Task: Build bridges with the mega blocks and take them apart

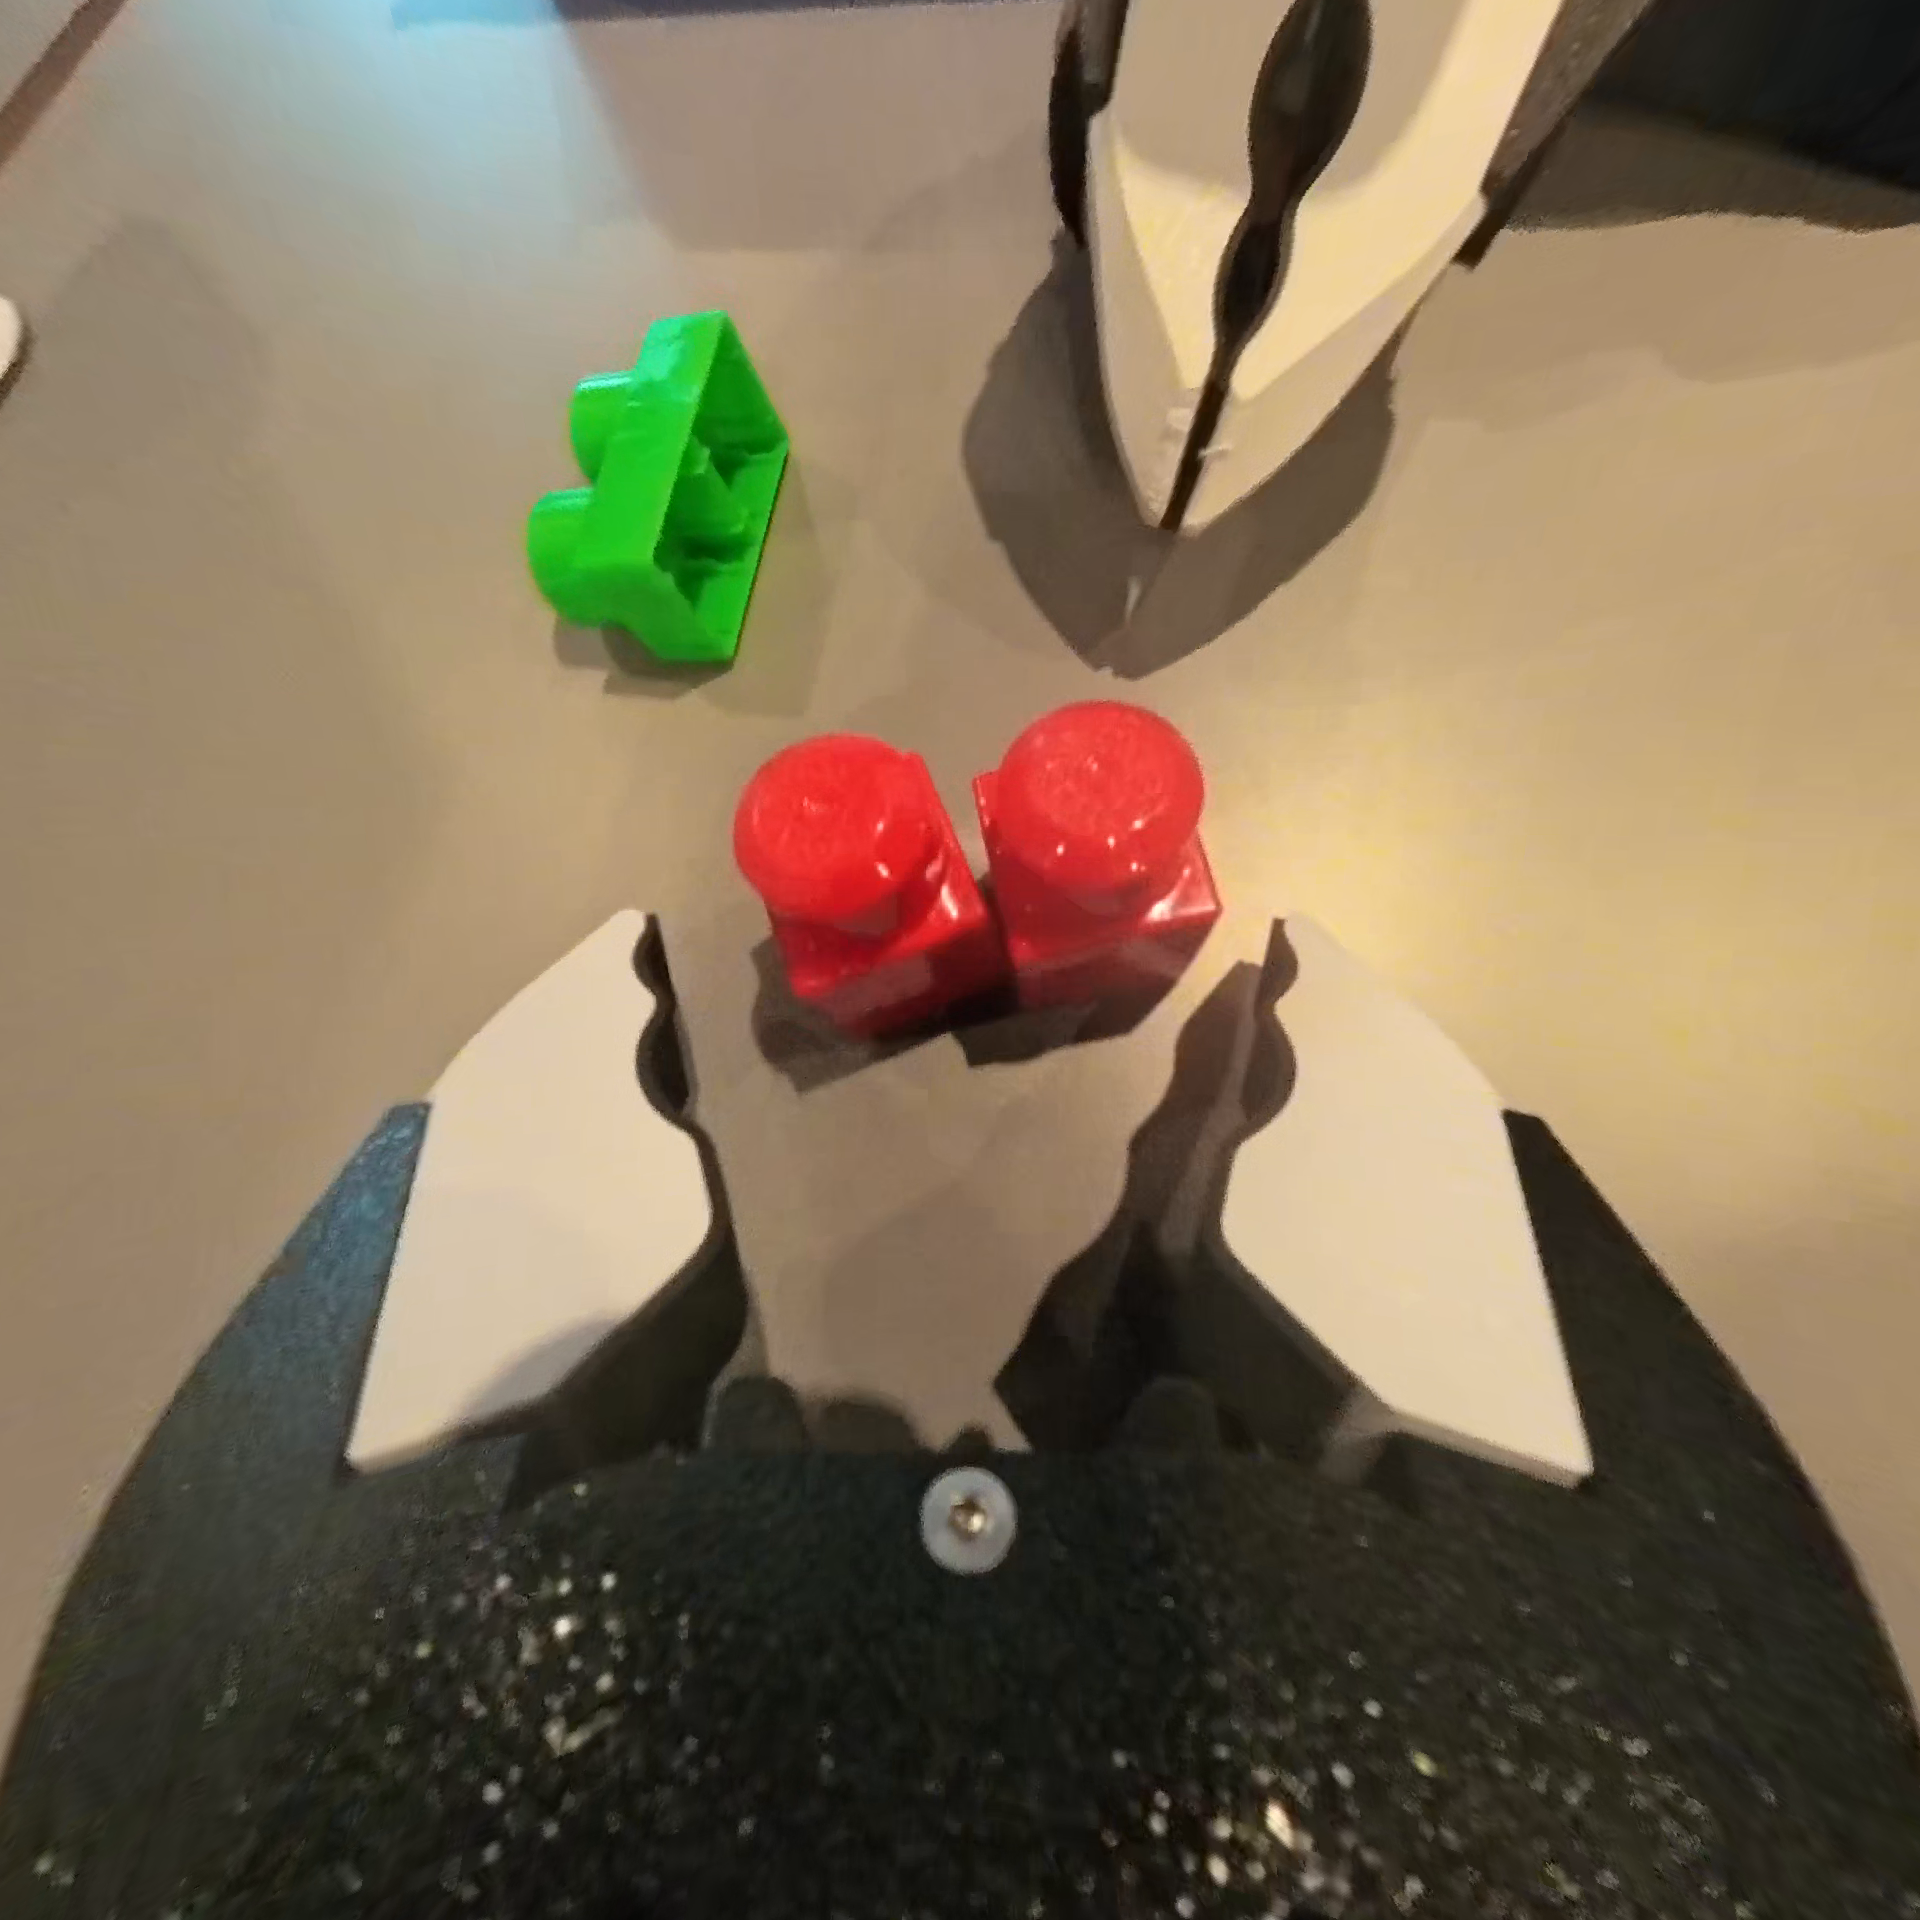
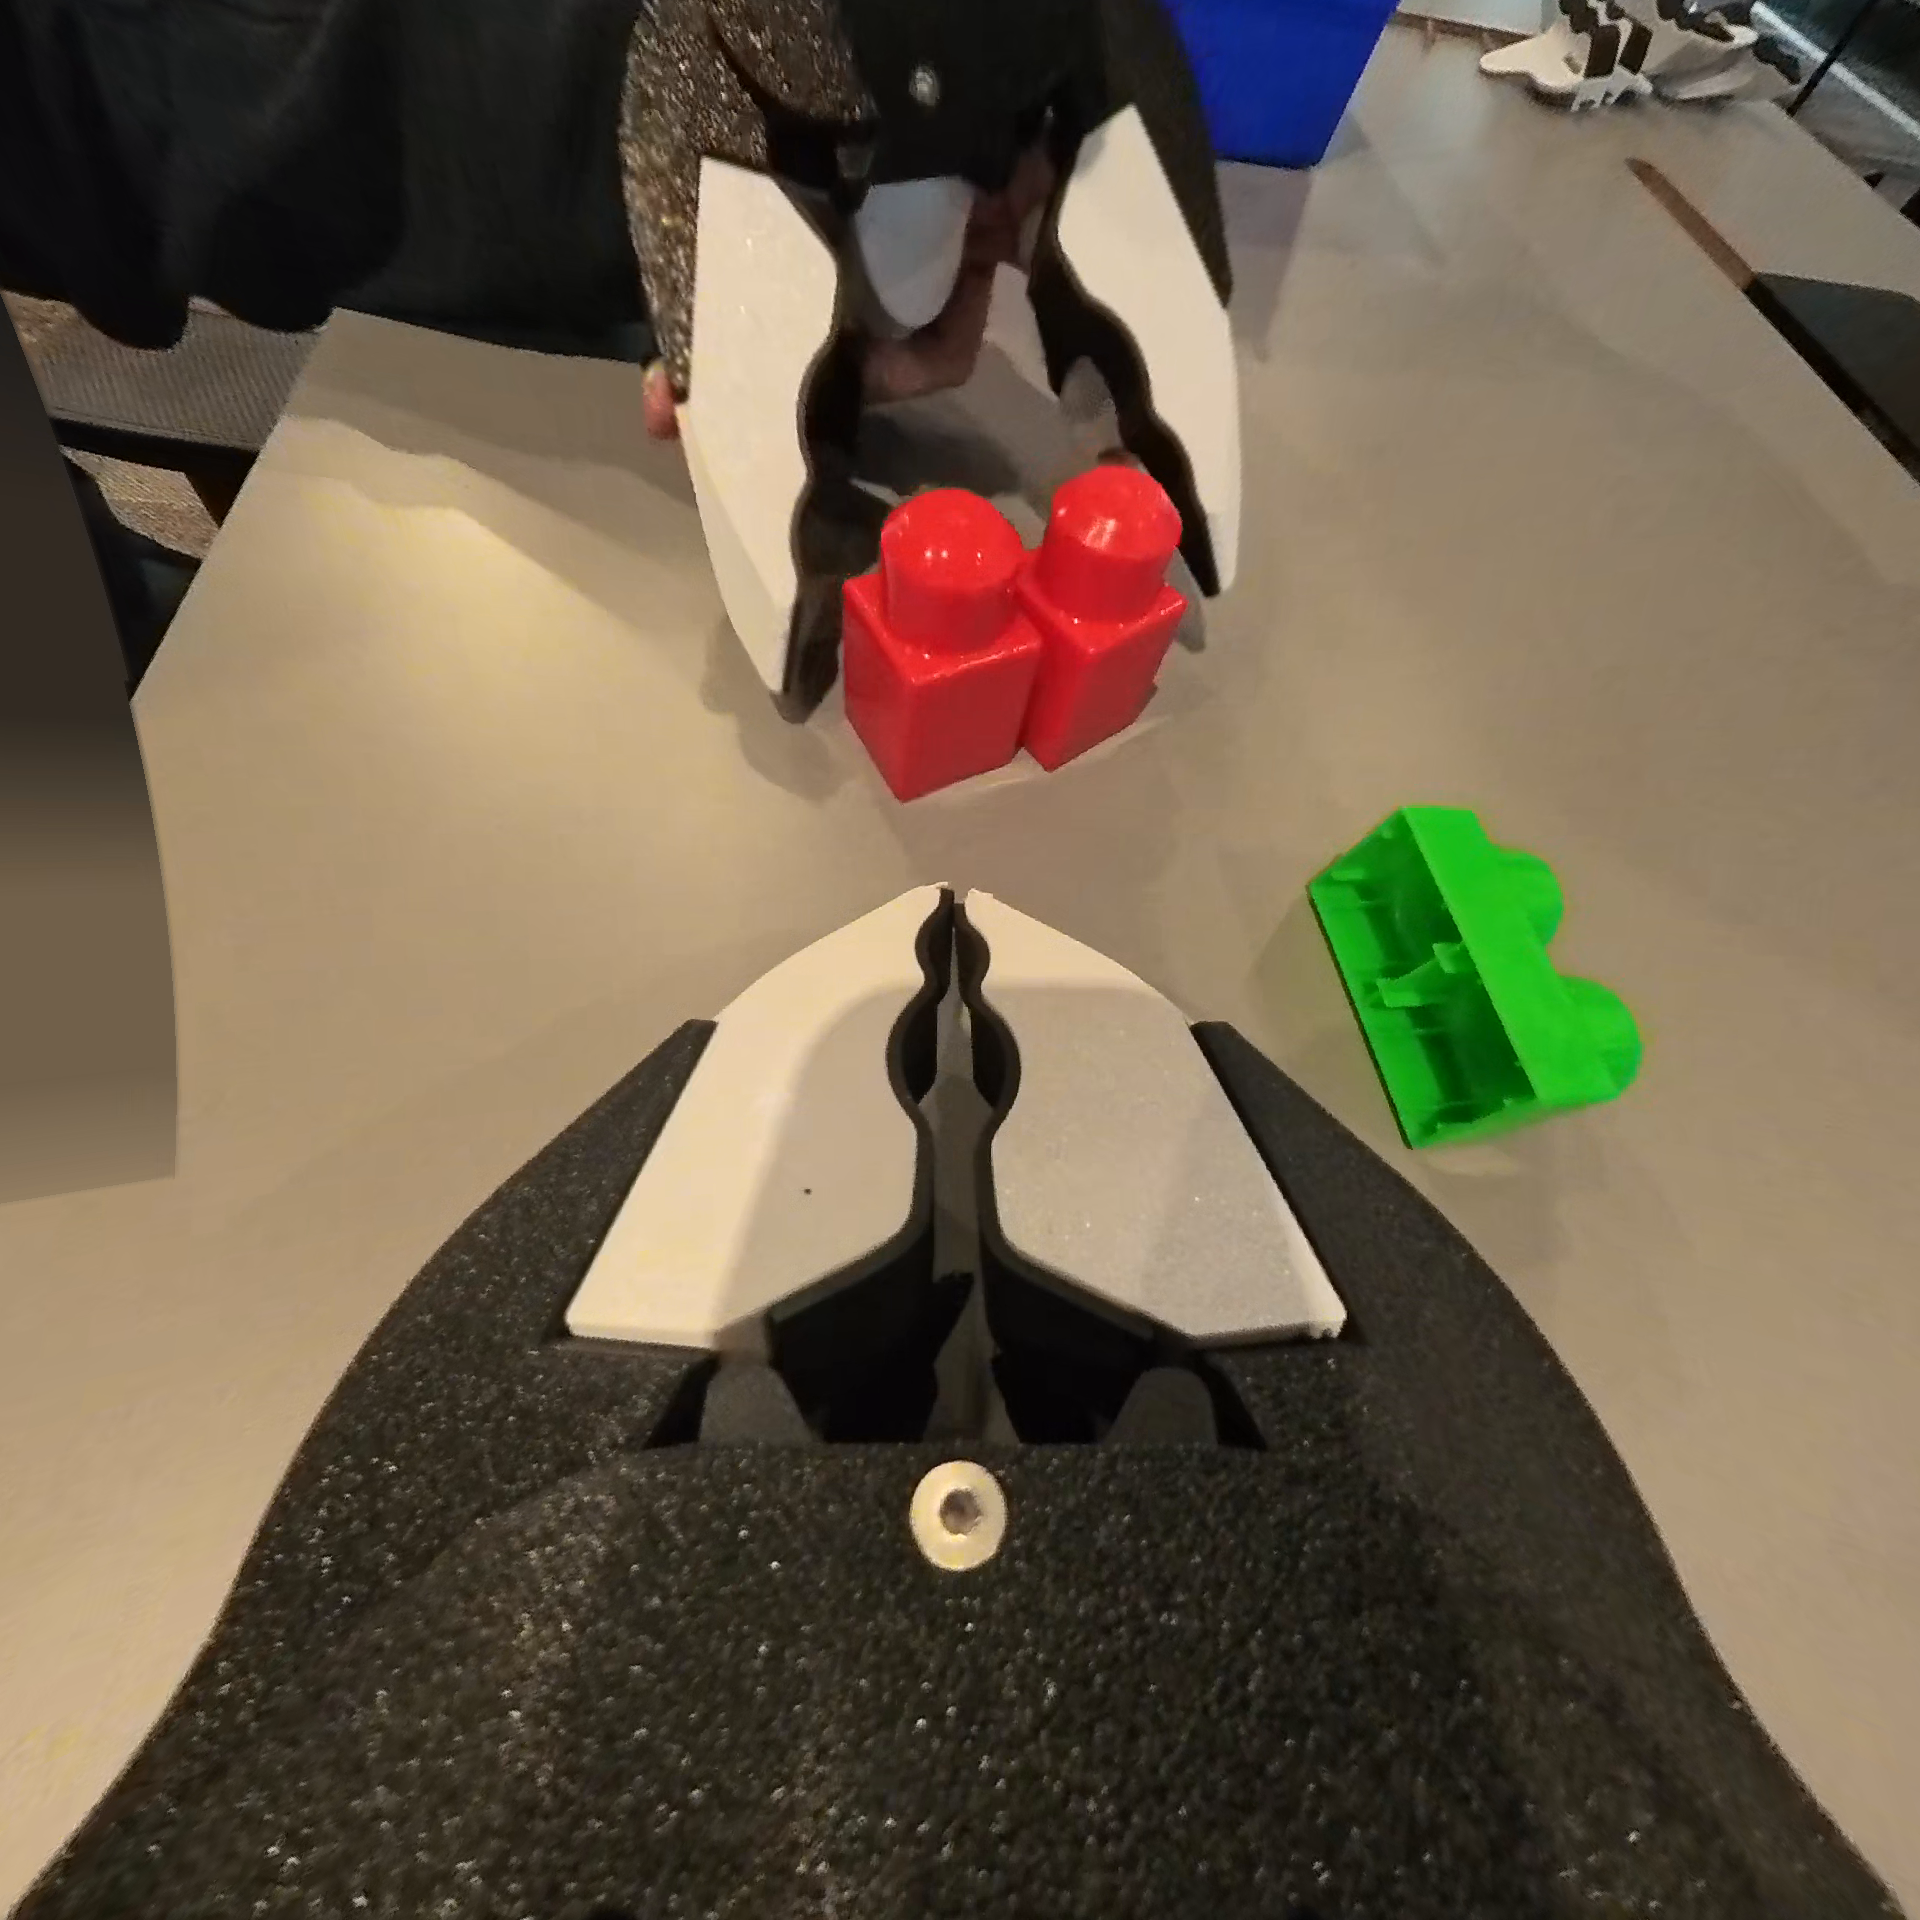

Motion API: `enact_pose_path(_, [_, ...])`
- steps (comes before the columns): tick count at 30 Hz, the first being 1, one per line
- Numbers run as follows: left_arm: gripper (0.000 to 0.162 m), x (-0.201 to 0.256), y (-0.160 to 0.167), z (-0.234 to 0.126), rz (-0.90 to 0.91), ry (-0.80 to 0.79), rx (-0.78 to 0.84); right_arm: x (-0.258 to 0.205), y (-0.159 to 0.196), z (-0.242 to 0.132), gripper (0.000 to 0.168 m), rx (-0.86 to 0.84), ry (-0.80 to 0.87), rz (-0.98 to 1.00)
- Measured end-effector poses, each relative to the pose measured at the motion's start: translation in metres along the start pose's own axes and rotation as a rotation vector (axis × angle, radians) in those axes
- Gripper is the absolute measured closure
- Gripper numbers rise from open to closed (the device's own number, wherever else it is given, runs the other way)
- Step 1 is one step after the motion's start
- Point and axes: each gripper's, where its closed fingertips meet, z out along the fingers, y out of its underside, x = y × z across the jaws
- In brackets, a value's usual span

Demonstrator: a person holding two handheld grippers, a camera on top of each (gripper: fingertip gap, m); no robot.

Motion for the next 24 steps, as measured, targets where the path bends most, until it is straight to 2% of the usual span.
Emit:
enact_pose_path(6, [0.062,0.003,0.002,-0.009,-0.077,-0.078,0.032,-0.007,-0.005,0.014,0.168,-0.019,-0.005,-0.059])
enact_pose_path(14, [0.057,-0.001,-0.001,0.007,-0.111,-0.164,-0.028,-0.009,-0.007,0.017,0.168,-0.016,-0.009,-0.073])
enact_pose_path(17, [0.063,-0.004,0.000,0.012,-0.109,-0.195,-0.057,-0.008,-0.009,0.015,0.168,0.002,-0.008,-0.061])
enact_pose_path(20, [0.082,-0.005,-0.002,0.014,-0.085,-0.199,-0.060,-0.008,-0.008,0.014,0.168,0.000,-0.008,-0.060])
enact_pose_path(24, [0.083,0.001,-0.004,0.015,-0.021,-0.114,-0.057,-0.008,-0.008,0.014,0.168,0.005,-0.010,-0.059])
